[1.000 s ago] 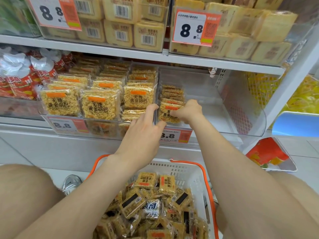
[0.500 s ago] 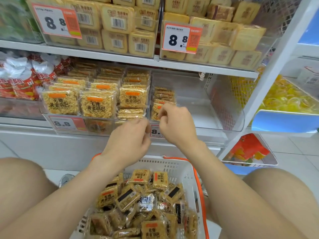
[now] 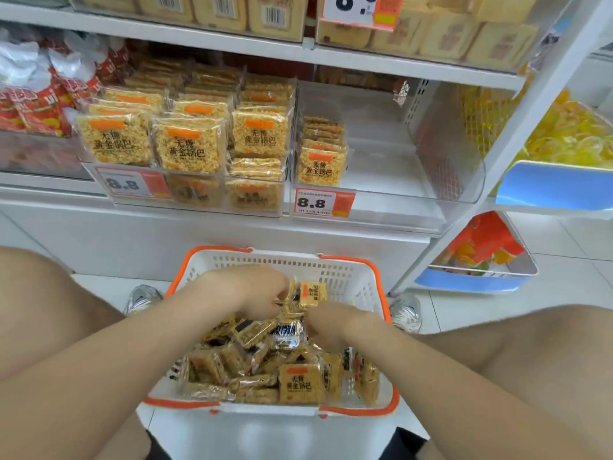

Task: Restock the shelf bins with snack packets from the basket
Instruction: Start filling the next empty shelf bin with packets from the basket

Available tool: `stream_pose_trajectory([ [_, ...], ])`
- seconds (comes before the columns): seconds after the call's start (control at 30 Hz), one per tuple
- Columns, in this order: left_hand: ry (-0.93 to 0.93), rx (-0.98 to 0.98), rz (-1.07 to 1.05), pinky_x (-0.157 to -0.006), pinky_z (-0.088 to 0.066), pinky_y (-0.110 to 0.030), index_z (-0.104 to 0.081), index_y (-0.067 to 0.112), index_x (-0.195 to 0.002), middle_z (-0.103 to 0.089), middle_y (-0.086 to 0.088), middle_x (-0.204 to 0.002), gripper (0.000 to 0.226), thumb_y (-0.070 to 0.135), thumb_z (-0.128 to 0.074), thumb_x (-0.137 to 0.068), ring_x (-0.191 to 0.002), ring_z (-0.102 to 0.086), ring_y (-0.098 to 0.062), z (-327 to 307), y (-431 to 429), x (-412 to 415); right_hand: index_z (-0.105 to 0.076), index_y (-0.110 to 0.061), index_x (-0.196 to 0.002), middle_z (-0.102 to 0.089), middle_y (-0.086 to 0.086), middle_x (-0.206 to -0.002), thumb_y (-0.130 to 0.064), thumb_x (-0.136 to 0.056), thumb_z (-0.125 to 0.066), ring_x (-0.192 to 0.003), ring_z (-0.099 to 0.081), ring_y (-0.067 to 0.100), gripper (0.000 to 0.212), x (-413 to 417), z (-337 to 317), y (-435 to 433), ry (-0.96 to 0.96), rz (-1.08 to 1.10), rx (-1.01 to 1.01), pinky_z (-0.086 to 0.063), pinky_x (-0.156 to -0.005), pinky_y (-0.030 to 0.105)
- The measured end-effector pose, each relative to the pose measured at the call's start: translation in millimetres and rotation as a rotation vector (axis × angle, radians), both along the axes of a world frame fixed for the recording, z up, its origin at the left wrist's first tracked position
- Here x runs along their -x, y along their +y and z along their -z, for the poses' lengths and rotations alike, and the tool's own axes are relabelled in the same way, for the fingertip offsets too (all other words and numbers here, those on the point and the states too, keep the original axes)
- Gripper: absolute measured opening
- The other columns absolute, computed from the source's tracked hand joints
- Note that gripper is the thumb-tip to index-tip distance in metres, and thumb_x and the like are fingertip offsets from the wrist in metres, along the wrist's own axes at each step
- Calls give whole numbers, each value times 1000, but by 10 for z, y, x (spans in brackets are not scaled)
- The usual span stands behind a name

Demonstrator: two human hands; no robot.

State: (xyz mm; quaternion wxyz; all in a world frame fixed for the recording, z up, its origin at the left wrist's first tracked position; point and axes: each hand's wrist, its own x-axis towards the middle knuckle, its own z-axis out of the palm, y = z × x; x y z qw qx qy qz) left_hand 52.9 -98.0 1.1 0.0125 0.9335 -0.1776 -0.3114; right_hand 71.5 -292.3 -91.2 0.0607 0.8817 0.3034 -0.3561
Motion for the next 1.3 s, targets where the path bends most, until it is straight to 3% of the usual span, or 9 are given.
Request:
stream_pose_trajectory([
  [0.1,35,-37,32,-91,-55,-41,-59,24,-139,-65,-1,-128,39,38,-53,-104,-110,-65,-25,26,-66,15,-66,-7,-125,-67,12,-117,-3,-94,-54,-98,-67,29,33,154,279,27,99,-49,63,-60,-70,38],
  [0.23,74,-55,45,-94,-55,-42,-55,24,-147,-59,-4,-138,43,32,-49,-106,-116,-65,-27,66,-152,20,-63,-3,-111,-65,13,-100,1,-94,-56,-74,-57,24,18,287,384,114,96,-87,74,-49,-57,33],
  [0.37,80,-46,38,-98,-54,-42,-50,27,-151,-55,-4,-143,47,16,-47,-106,-119,-61,-27,71,-159,1,-57,-6,-101,-59,7,-89,-7,-98,-59,-81,-61,26,4,384,469,150,76,-96,94,-54,-68,38],
  [0.7,72,-42,-1,-91,-56,-40,-50,29,-150,-57,-4,-139,57,-1,-45,-102,-111,-62,-27,2,-117,-2,-63,-4,-96,-57,8,-94,-8,-96,-61,-74,-57,23,5,595,449,168,43,-157,170,-50,-61,34],
  [0.8,68,-23,-19,-95,-56,-43,-50,30,-150,-55,-1,-145,61,-3,-48,-99,-117,-62,-27,-36,-41,-48,-63,-6,-104,-61,5,-90,-4,-98,-54,-72,-57,21,11,406,252,189,72,-19,44,-47,-56,31],
  [0.9,52,-21,-48,-92,-57,-42,-44,30,-154,-52,-2,-147,69,-6,-48,-96,-111,-61,-25,-117,36,-94,-56,-18,-129,-65,4,-109,-16,-104,-52,-93,-62,22,25,171,-63,184,104,102,-196,-50,-71,37],
  [1.03,31,8,-112,-98,-54,-42,-40,27,-157,-53,-3,-147,69,4,-62,-96,-128,-55,-26,-258,118,-138,-60,-22,-136,-59,-7,-90,-16,-106,-48,-81,-60,13,32,-30,-588,189,24,183,-465,-47,-74,37],
  [1.17,-22,205,-262,-102,-51,-42,-53,28,-142,-60,2,-133,68,40,-86,-84,-118,-58,-20,-418,223,-198,-62,-23,-140,-69,2,-116,-17,-107,-48,-101,-60,18,36,-161,-1024,164,-111,222,-655,-44,-83,35],
  [1.3,89,797,-679,-81,-63,-38,-56,26,-134,-65,-6,-117,51,15,-82,-91,-98,-72,-23,-529,272,-221,-57,-28,-140,-59,0,-127,-19,-107,-49,-111,-56,14,35,-237,-1331,87,-173,354,-842,-45,-93,35],
])
